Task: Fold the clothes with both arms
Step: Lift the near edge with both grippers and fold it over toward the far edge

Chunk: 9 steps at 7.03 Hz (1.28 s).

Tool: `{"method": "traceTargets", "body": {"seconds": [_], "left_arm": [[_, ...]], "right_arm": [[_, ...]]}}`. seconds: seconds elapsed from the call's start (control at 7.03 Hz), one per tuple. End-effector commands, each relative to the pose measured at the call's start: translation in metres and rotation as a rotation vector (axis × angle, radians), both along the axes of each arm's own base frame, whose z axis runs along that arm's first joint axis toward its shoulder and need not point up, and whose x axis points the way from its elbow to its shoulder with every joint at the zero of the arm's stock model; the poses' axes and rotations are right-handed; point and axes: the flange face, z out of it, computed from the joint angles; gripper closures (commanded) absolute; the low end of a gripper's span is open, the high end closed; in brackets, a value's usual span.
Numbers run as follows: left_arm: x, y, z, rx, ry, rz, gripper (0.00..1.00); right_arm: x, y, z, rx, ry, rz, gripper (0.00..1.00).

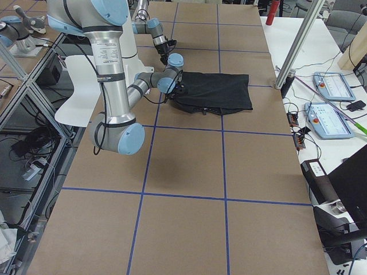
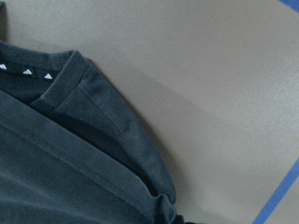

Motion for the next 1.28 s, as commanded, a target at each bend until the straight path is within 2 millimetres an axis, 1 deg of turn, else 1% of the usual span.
{"method": "traceTargets", "body": {"seconds": [0.0,0.14,0.28,0.43,0.57,0.71,0.85,1.0,1.14], "left_arm": [[-0.019,0.000,-0.020,0.002,0.043,-0.001,1.00],[-0.039,0.002,-0.029,-0.009,0.075,-0.003,1.00],[-0.061,0.003,-0.038,-0.020,0.107,-0.005,1.00],[-0.074,0.005,-0.052,-0.046,0.116,-0.008,1.00],[-0.094,0.006,-0.074,-0.062,0.145,-0.005,1.00],[-0.098,0.008,-0.080,-0.075,0.139,0.003,1.00],[-0.103,0.008,-0.085,-0.076,0.151,0.003,1.00],[-0.105,0.008,-0.092,-0.076,0.167,0.004,1.00],[-0.103,0.004,-0.115,-0.066,0.202,0.010,1.00]], "right_arm": [[0.008,0.004,-0.011,0.007,-0.024,-0.003,1.00],[0.017,0.009,-0.019,0.008,-0.043,-0.010,1.00],[0.032,0.019,-0.025,0.002,-0.064,-0.028,1.00],[0.046,0.027,-0.032,-0.006,-0.088,-0.046,1.00],[0.053,0.032,-0.040,-0.015,-0.111,-0.064,1.00],[0.067,0.040,-0.050,-0.031,-0.142,-0.094,1.00],[0.087,0.044,-0.057,-0.050,-0.168,-0.112,1.00],[0.097,0.034,-0.058,-0.065,-0.179,-0.106,1.00],[0.097,0.018,-0.051,-0.072,-0.165,-0.080,1.00]]}}
